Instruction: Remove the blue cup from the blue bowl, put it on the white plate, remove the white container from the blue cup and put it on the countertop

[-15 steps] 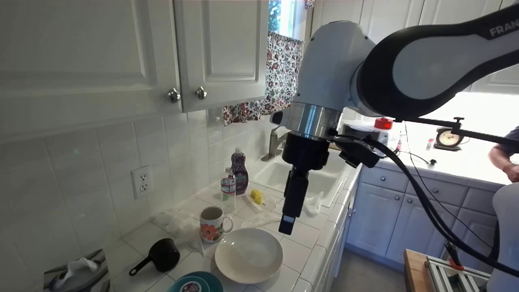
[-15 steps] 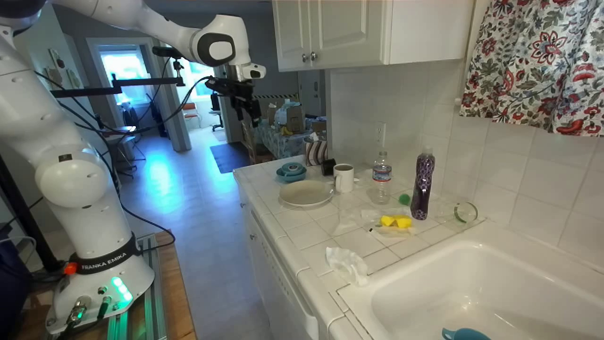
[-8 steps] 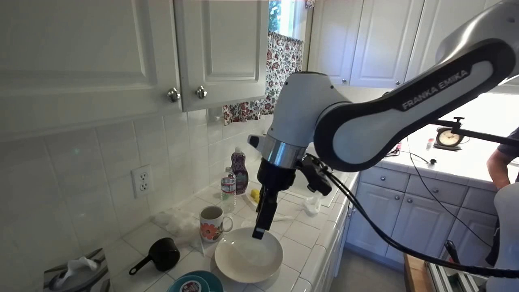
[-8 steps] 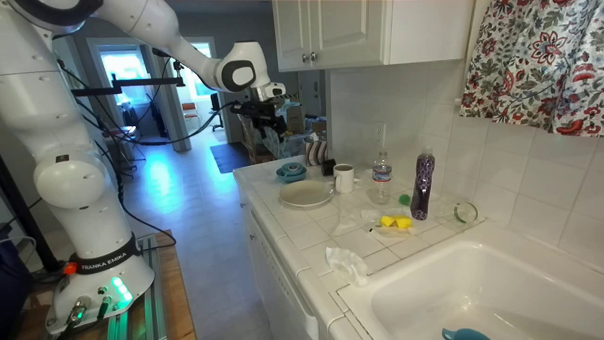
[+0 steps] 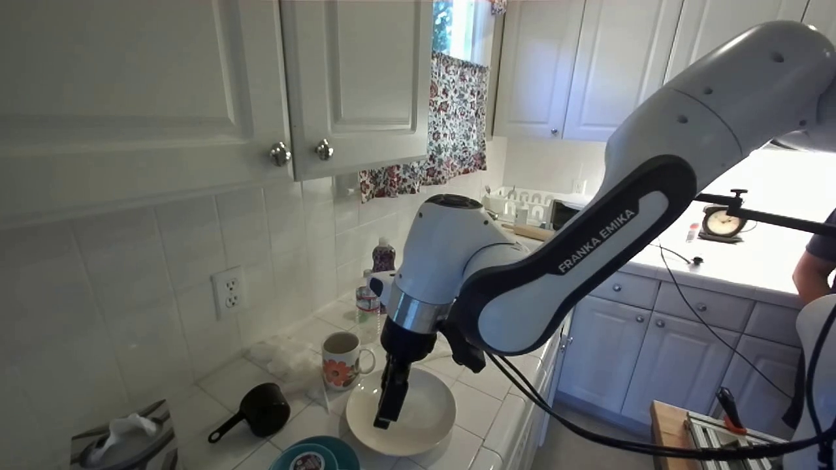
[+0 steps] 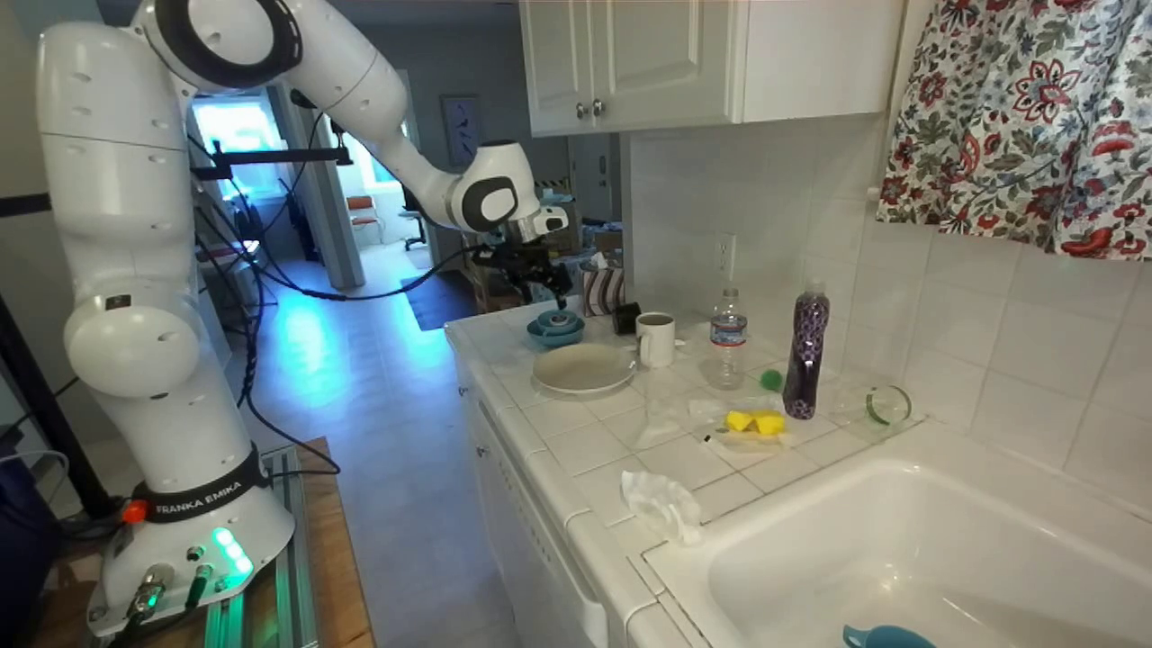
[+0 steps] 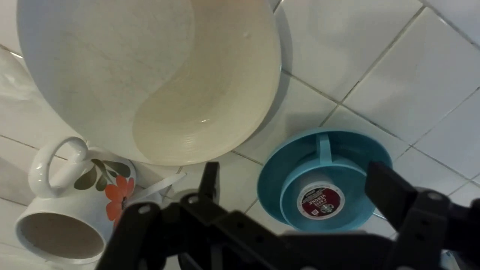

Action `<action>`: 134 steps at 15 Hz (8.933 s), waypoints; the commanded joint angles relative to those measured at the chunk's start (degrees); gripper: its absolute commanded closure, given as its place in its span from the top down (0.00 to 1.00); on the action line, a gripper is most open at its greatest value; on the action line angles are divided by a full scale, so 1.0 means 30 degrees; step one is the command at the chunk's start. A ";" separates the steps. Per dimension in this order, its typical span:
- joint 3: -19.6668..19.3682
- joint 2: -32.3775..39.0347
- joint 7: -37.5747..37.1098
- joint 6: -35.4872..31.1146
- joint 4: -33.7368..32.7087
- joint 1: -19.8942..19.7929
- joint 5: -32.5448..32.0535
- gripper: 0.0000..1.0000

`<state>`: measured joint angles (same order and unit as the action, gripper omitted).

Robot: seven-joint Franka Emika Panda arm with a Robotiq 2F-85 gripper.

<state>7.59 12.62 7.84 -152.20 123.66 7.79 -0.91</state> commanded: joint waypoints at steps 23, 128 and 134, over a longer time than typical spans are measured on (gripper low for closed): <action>-0.0256 0.5279 0.0292 0.0435 -0.4194 0.1218 -0.3386 1.00; -0.2020 0.2670 -0.8849 0.3912 -0.1440 -0.0392 0.0388 0.81; -0.2357 0.1491 -0.8996 0.3594 -0.1210 -0.0066 -0.0500 1.00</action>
<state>1.42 20.00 -18.70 -140.00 118.03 7.11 -1.28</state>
